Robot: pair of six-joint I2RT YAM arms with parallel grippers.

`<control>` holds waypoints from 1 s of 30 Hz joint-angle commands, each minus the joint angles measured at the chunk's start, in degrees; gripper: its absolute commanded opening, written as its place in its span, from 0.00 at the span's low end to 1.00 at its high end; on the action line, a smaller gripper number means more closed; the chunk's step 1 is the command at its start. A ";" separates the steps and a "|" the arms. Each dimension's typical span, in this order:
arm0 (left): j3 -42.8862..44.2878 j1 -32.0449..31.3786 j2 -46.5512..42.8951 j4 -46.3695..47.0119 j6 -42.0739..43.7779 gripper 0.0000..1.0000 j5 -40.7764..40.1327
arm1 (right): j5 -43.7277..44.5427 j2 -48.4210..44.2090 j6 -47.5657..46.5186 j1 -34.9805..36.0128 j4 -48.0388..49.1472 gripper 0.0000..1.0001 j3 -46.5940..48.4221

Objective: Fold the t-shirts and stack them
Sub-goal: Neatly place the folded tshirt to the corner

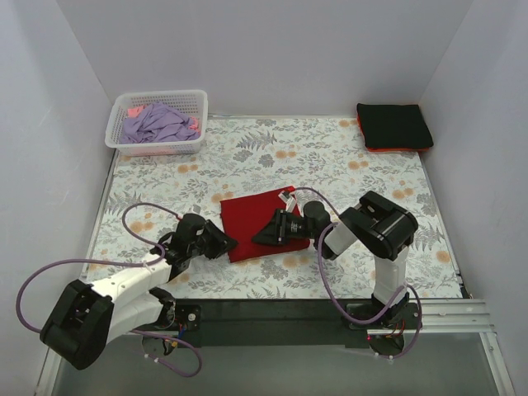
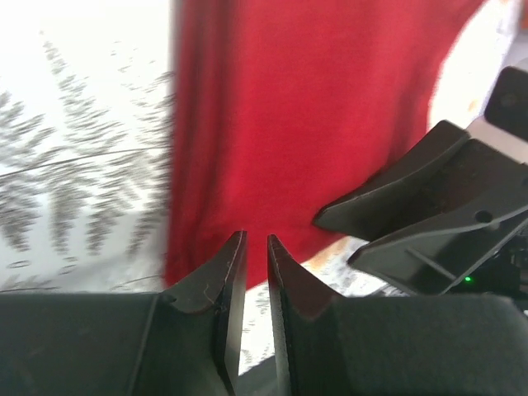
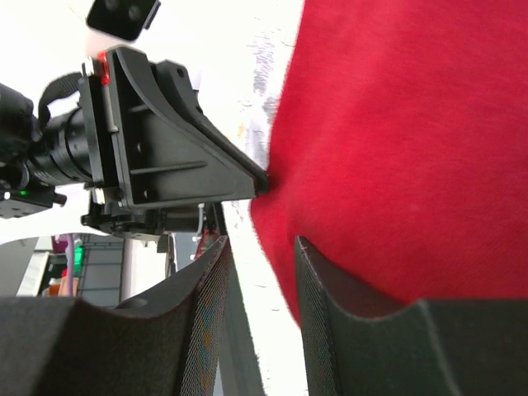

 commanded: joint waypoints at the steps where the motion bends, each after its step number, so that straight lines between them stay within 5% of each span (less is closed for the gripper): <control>1: 5.98 -0.26 -0.32 0.12 1.28 0.15 1.58 | -0.65 -7.34 -2.54 -1.10 -3.89 0.44 1.03; 9: 14.08 -2.19 11.80 7.41 2.69 0.15 3.96 | -1.71 -15.80 -7.55 -7.34 -9.95 0.45 -1.51; 18: 10.41 -4.83 28.42 19.36 0.50 0.13 4.05 | -3.90 -4.39 -7.64 -15.25 4.35 0.44 -10.56; 23: 8.54 -4.31 21.32 17.64 0.40 0.13 1.16 | -6.98 -4.72 -6.31 -17.10 7.37 0.43 -10.49; 30: 13.91 4.39 14.97 12.25 4.27 0.15 -0.26 | -6.19 -12.56 -13.61 -18.59 -11.87 0.45 2.33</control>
